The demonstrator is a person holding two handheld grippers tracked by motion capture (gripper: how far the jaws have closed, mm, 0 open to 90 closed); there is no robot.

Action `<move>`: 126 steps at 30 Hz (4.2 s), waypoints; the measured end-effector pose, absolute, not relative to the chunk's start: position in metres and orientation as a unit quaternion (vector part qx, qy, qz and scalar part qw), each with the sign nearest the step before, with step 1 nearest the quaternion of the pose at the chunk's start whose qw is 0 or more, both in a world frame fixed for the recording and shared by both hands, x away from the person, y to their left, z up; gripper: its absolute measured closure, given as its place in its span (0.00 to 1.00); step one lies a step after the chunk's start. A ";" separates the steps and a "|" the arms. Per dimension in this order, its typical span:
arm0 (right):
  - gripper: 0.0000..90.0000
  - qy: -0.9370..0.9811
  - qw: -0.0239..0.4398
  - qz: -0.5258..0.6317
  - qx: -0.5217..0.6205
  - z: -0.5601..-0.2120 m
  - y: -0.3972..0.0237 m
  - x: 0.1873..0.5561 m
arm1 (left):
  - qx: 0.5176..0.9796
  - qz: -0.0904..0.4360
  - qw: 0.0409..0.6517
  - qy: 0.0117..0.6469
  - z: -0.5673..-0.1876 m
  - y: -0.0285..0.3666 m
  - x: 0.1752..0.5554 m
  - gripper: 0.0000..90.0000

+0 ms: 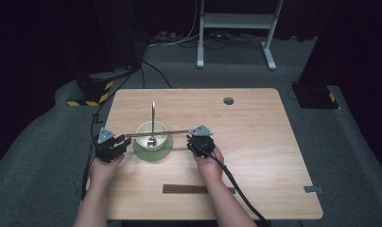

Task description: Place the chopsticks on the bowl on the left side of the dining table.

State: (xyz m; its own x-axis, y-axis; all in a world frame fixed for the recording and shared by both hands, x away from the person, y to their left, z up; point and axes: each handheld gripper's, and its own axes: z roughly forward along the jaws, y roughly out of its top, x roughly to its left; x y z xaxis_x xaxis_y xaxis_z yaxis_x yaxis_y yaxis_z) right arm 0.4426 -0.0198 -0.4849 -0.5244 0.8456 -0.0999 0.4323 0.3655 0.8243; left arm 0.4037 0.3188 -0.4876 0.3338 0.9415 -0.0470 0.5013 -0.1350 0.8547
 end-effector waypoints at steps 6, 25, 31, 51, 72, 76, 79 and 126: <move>0.58 0.781 0.253 0.398 0.409 -0.484 -0.024 0.448 | 0.703 0.268 0.416 0.511 -0.488 0.318 0.403 0.76; 0.65 0.790 0.251 0.398 0.393 -0.483 -0.017 0.447 | 0.701 0.270 0.421 0.509 -0.488 0.319 0.405 0.78; 0.65 0.787 0.253 0.399 0.396 -0.484 -0.015 0.446 | 0.700 0.269 0.422 0.510 -0.488 0.321 0.405 0.78; 0.66 0.781 0.254 0.402 0.405 -0.480 -0.024 0.438 | 0.702 0.265 0.415 0.514 -0.489 0.323 0.404 0.76; 0.91 0.769 0.257 0.402 0.425 -0.485 -0.029 0.438 | 0.702 0.261 0.419 0.513 -0.489 0.324 0.403 0.87; 0.92 0.769 0.250 0.404 0.427 -0.486 -0.028 0.438 | 0.702 0.261 0.419 0.514 -0.489 0.325 0.402 0.88; 0.93 0.770 0.250 0.404 0.425 -0.487 -0.028 0.438 | 0.700 0.263 0.419 0.515 -0.489 0.325 0.402 0.89; 0.90 0.768 0.259 0.402 0.426 -0.487 -0.026 0.440 | 0.693 0.261 0.428 0.519 -0.490 0.327 0.404 0.93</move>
